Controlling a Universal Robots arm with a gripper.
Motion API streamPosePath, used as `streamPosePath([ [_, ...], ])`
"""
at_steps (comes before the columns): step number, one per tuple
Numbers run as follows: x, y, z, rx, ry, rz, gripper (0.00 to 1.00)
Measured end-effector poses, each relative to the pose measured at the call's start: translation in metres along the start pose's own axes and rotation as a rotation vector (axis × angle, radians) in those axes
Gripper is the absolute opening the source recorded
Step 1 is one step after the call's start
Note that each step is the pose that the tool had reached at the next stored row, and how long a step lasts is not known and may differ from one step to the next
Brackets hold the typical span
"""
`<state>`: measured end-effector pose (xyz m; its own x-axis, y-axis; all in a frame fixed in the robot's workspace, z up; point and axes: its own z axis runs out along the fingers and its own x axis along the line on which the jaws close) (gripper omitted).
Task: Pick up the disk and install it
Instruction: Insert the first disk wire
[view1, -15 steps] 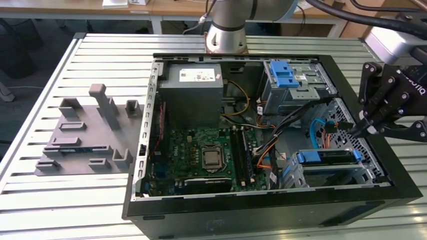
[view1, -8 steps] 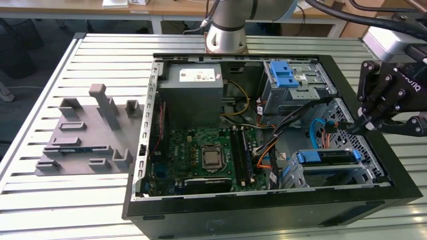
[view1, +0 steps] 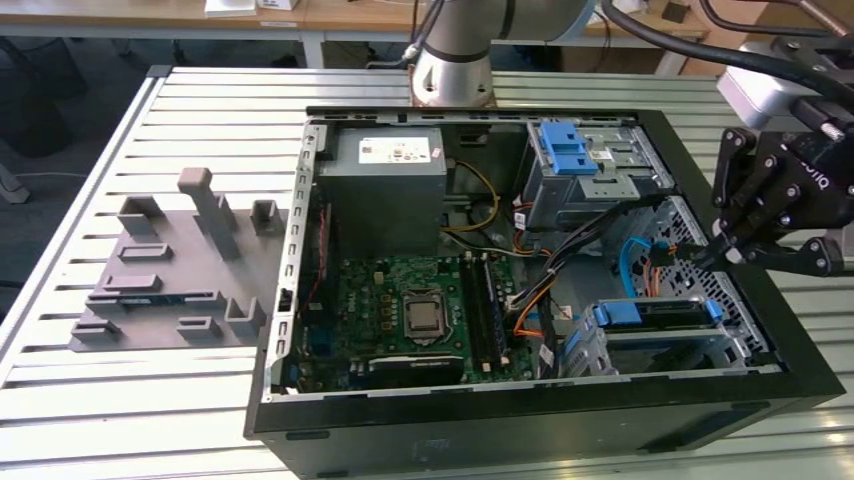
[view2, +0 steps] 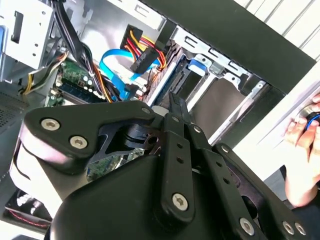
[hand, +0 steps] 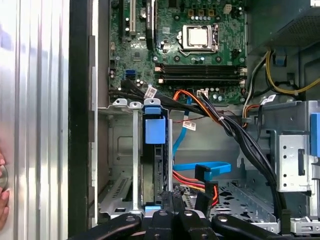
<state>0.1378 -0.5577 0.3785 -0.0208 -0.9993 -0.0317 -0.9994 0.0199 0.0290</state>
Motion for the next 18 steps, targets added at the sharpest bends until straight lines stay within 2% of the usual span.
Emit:
streamPosePath([
  [2, -0.0024, -0.0008, 0.0017, 0.0002, -0.0004, 0.006, 0.11],
  [4, -0.0049, -0.0017, 0.0031, 0.0004, 0.0025, 0.011, 0.11],
  [8, -0.0067, -0.0032, 0.0053, 0.0014, 0.0249, 0.025, 0.11],
  [14, -0.0100, -0.0035, 0.0086, 0.0021, 0.0251, 0.062, 0.11],
  [18, -0.0190, -0.0036, 0.0102, 0.0021, 0.0250, 0.066, 0.11],
])
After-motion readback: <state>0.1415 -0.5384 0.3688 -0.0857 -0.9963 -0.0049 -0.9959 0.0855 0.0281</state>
